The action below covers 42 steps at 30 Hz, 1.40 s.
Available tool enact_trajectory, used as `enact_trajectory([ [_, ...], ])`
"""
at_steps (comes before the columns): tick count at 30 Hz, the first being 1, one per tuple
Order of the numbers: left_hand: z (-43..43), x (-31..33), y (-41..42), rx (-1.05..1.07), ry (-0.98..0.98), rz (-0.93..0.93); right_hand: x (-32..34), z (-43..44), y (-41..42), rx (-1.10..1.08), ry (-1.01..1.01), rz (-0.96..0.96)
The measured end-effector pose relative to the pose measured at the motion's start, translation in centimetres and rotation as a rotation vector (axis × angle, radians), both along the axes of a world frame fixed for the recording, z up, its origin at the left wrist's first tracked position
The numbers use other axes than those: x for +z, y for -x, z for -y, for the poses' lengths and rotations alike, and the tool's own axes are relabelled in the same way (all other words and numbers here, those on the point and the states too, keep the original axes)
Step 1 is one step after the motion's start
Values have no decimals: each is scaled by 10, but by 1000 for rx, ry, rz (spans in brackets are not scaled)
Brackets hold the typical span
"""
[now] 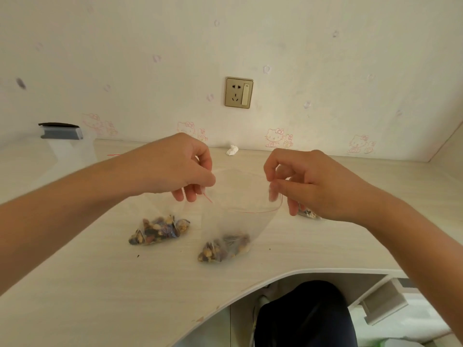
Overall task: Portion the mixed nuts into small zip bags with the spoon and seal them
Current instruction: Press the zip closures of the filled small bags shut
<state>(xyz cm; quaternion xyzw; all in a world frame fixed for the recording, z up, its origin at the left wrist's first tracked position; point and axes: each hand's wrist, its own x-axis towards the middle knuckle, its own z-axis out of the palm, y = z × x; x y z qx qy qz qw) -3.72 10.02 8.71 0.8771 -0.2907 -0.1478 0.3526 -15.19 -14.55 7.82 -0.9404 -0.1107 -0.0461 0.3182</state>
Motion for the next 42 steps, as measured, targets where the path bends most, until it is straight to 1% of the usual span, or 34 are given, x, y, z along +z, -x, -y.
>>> enact_trajectory([
  [2, 2, -4, 0, -12, 12, 104, 2, 0, 0, 37, 44, 5],
  [5, -5, -9, 2, -167, 3, 379, 5, 4, -1, 65, 90, -16],
  [6, -10, -9, 2, -243, -11, 429, 5, 6, -1, 75, 107, -18],
  [8, -19, -7, 3, -367, -100, 478, 2, 10, 0, 91, 154, 15],
  [10, -26, -8, 1, -414, -171, 523, -2, 13, 1, 115, 190, 70],
  [12, -30, -11, -3, -421, -214, 583, -8, 16, -1, 126, 162, 106],
  [14, -32, -15, -6, -415, -248, 625, -13, 20, -4, 99, 69, 111],
  [17, -33, -18, -8, -392, -239, 680, -15, 22, -7, 73, -52, 98],
  [19, -32, -17, -8, -414, -239, 690, -16, 21, -9, 87, -93, 84],
  [22, -29, -13, -4, -481, -221, 634, -14, 21, -12, 95, -131, 84],
  [25, -28, -14, -2, -422, -95, 561, -12, 25, -11, 93, -165, 74],
  [28, -26, -16, -1, -356, 64, 399, -15, 26, -9, 105, -169, 68],
  [30, -27, -14, -3, -337, 65, 335, -18, 28, -10, 77, -150, 90],
  [32, -31, -10, -6, -364, 6, 300, -19, 29, -10, 56, -160, 100],
  [34, -33, -7, -4, -445, -92, 343, -20, 28, -9, 62, -169, 94],
  [36, -33, -10, 1, -516, -220, 550, -20, 25, -9, 79, -168, 79],
  [37, -32, -11, 4, -530, -245, 652, -20, 24, -9, 85, -176, 80],
  [38, -30, -12, 7, -531, -232, 706, -19, 23, -10, 87, -201, 87],
  [39, -28, -13, 8, -521, -194, 704, -19, 21, -11, 87, -235, 95],
  [40, -27, -13, 8, -508, -135, 657, -19, 19, -11, 90, -260, 108],
  [42, -25, -14, 6, -488, -34, 582, -21, 14, -12, 100, -255, 146],
])
